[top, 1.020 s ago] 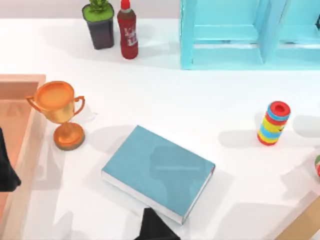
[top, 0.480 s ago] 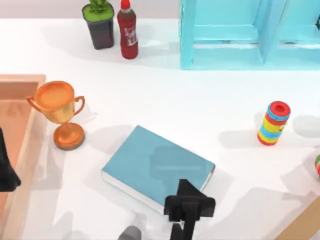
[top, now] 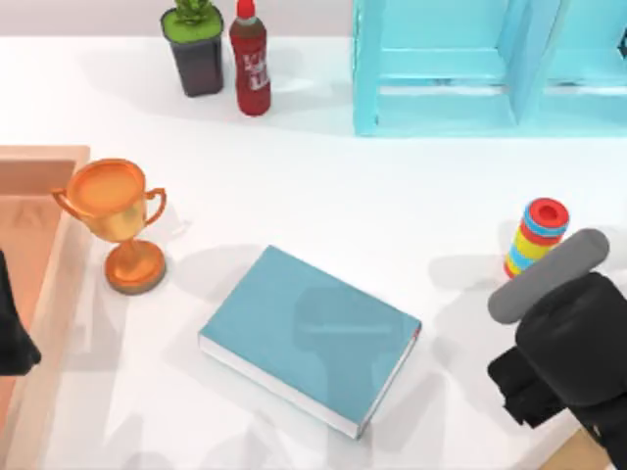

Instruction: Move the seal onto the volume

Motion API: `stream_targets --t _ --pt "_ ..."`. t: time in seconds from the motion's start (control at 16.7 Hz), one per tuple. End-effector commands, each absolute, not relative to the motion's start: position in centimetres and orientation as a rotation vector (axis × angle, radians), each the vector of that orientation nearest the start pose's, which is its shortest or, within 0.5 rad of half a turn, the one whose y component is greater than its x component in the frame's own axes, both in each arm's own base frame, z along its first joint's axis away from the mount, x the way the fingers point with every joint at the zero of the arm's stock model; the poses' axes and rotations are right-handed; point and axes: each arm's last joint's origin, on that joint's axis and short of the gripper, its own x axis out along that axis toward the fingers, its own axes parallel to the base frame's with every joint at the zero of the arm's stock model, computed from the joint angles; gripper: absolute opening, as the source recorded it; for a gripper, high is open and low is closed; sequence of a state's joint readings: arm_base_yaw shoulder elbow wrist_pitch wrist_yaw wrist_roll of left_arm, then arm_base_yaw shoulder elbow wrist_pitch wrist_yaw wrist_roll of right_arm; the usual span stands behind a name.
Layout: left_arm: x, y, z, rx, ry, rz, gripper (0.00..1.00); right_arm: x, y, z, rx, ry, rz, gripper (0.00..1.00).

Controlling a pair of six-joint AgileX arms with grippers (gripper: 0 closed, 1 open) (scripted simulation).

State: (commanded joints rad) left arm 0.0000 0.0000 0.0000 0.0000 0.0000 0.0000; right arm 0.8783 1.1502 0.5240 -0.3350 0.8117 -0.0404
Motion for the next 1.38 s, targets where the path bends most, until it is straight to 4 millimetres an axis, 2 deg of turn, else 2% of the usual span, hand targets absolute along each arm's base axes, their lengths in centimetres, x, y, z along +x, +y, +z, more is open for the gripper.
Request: stream_targets --t 0.12,0.24,0.36,0.48,0.66,0.84,1.26,1.38 --pt "10.6 -0.1 16.0 0.000 0.000 0.000 1.00 14.6 9.8 18.0 -0.535 0.605 0.024 1.00" --pt "10.6 -0.1 16.0 0.000 0.000 0.000 1.00 13.8 6.2 18.0 -0.340 0.525 -0.011 1.00" --pt "10.6 -0.1 16.0 0.000 0.000 0.000 1.00 12.6 3.6 17.3 -0.195 0.423 -0.028 1.00" --pt "10.6 -0.1 16.0 0.000 0.000 0.000 1.00 11.7 2.0 16.3 -0.098 0.311 -0.031 1.00" --pt "10.6 -0.1 16.0 0.000 0.000 0.000 1.00 11.0 0.6 15.6 -0.022 0.144 -0.015 1.00" --pt "10.6 -0.1 16.0 0.000 0.000 0.000 1.00 10.6 0.0 15.9 -0.001 0.022 -0.002 1.00" --pt "10.6 -0.1 16.0 0.000 0.000 0.000 1.00 10.6 -0.1 16.0 0.000 0.000 0.000 1.00" --pt "10.6 -0.1 16.5 0.012 0.031 0.006 1.00 10.6 -0.1 16.0 0.000 0.000 0.000 1.00"
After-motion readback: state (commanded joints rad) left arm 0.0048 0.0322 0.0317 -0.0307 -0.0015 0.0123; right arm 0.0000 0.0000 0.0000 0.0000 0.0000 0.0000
